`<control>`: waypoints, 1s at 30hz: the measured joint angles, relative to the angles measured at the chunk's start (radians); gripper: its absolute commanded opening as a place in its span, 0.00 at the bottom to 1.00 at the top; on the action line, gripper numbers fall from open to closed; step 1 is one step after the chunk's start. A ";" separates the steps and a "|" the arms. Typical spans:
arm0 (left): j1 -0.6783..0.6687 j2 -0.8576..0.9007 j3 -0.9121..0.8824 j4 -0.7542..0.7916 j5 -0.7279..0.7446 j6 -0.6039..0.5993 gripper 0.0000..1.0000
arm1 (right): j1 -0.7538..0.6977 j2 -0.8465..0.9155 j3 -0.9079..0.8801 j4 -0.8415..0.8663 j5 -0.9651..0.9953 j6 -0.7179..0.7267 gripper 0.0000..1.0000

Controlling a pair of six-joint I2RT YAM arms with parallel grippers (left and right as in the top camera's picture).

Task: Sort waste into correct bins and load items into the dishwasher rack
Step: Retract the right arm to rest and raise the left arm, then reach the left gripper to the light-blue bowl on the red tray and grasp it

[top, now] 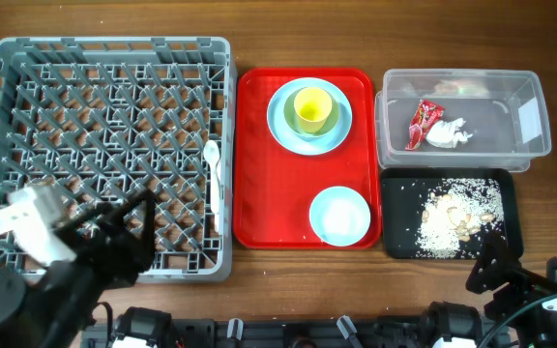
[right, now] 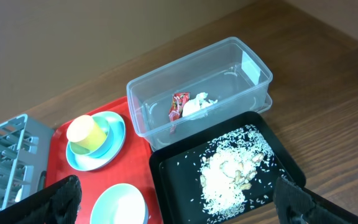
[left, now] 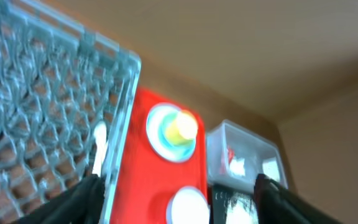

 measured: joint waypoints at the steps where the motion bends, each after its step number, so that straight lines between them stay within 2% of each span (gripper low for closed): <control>1: 0.000 0.005 -0.002 -0.009 0.006 0.001 0.59 | 0.000 0.000 0.000 0.000 0.000 0.000 1.00; 4: -0.003 0.114 -0.035 -0.126 0.051 0.002 0.48 | 0.000 0.000 0.000 0.000 0.000 0.000 1.00; 8: -0.061 0.300 -0.058 -0.159 0.062 0.006 0.28 | 0.000 0.000 0.000 0.000 0.000 0.000 1.00; 11: -0.154 0.449 -0.065 -0.132 0.066 0.005 0.28 | 0.000 0.000 0.000 -0.001 0.000 0.000 1.00; 19: -0.478 0.820 -0.065 0.062 0.071 0.004 0.31 | 0.000 0.000 0.000 -0.003 0.000 0.000 1.00; 20: -0.542 0.919 -0.066 0.087 0.073 0.000 0.30 | 0.000 0.000 0.000 -0.003 0.000 0.000 1.00; 23: -0.641 1.075 -0.066 0.171 0.077 -0.008 0.29 | 0.000 0.000 0.000 -0.003 0.000 0.000 1.00; 26: -0.709 1.197 -0.066 0.256 0.080 -0.015 0.29 | 0.000 0.000 0.000 -0.003 0.000 0.000 1.00; 30: -0.737 1.269 -0.066 0.320 0.078 -0.016 0.29 | 0.000 0.000 0.000 -0.003 0.000 0.000 1.00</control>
